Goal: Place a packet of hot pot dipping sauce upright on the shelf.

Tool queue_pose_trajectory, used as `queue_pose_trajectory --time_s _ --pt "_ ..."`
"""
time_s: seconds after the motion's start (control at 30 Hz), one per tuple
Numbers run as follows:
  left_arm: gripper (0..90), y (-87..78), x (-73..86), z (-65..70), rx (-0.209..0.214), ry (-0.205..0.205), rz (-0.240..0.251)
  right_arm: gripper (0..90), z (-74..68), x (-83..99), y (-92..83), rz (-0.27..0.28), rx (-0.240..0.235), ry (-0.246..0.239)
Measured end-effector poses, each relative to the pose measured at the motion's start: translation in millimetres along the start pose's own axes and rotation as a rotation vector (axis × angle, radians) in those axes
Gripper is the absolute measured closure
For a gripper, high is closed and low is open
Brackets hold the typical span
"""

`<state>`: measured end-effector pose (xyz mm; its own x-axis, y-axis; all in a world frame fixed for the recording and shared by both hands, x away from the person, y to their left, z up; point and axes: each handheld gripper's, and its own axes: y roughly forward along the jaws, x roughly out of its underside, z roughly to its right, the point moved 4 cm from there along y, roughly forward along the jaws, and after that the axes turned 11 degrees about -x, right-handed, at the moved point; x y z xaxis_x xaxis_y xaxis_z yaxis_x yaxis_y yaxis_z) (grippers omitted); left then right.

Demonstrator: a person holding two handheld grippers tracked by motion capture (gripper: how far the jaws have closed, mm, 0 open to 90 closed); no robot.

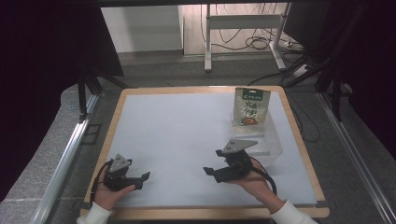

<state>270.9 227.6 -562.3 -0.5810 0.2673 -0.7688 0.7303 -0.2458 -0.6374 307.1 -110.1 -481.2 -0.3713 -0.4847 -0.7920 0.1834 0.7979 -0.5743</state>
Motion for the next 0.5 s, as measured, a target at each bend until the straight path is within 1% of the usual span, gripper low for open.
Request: queue_pose_trajectory --time_s 0.1,0.2,0.3,0.5 --pt "10.6 0.4 0.2 0.4 -0.003 0.003 -0.002 21.0 -8.3 9.3 7.5 -0.021 -0.015 -0.006" --pt "10.6 0.6 0.3 0.8 -0.003 0.005 -0.002 21.0 -11.2 13.9 15.9 -0.040 -0.026 -0.006" --pt "10.6 0.2 0.2 -0.1 -0.003 0.003 -0.001 20.8 -10.4 16.4 18.7 -0.046 -0.019 -0.004" --pt "10.6 0.3 0.3 -0.5 0.000 0.004 0.001 20.8 -6.0 15.7 14.8 -0.025 0.004 0.006"
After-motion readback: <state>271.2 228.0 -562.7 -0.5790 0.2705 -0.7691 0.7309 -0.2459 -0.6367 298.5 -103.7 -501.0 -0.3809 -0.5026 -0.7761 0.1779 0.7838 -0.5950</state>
